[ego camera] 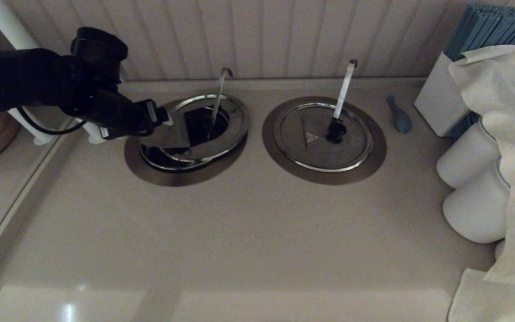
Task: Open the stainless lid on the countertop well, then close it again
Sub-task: Close the lid
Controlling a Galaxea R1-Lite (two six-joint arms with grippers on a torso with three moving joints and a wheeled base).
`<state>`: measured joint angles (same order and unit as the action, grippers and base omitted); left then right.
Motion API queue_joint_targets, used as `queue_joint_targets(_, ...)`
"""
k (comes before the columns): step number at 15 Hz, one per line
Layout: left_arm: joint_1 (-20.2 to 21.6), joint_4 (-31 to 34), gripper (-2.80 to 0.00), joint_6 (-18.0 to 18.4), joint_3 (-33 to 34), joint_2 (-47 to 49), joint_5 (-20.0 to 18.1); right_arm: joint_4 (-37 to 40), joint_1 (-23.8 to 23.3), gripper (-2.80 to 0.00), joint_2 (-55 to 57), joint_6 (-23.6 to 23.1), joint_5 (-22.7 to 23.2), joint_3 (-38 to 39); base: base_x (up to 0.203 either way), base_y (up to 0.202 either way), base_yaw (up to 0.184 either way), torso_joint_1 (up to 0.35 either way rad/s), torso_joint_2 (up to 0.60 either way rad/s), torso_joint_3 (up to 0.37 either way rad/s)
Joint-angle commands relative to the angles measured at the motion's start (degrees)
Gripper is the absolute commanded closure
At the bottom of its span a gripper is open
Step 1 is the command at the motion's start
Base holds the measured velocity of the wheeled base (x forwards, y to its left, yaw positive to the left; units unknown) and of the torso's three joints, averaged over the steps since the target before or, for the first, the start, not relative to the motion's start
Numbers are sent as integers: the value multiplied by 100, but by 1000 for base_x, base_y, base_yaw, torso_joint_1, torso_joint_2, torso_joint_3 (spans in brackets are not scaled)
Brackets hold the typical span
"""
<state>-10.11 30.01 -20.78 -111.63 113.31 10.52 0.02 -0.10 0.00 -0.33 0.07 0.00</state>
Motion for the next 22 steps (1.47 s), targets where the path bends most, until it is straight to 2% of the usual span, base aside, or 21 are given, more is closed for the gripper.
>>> queue_joint_targets(1,0,14,-280,-13,1,7,11,-2,1,0,0,-2,1,0,0,0,0,0,0,0)
queue_joint_targets(13,17,14,-280,-25,1,86,20,-2,1,0,0,-2,1,0,0,0,0,0,0,0)
queue_joint_targets(16,61,14,-280,-184,-8,86,-27,-2,1,0,0,-2,1,0,0,0,0,0,0,0)
queue_joint_targets(17,91,14,-280,-245,-2,86,-161,-2,4,0,0,-2,1,0,0,0,0,0,0,0)
queue_joint_targets(19,202,14,-280,-353,-8,84,-766,-2,1,0,0,-2,1,0,0,0,0,0,0,0)
queue_joint_targets(20,259,14,-280,-420,-8,86,-942,-2,1,0,0,-2,1,0,0,0,0,0,0,0)
queue_joint_targets(22,315,14,-280,-530,-19,142,-1061,-2,1,0,0,-2,1,0,0,0,0,0,0,0)
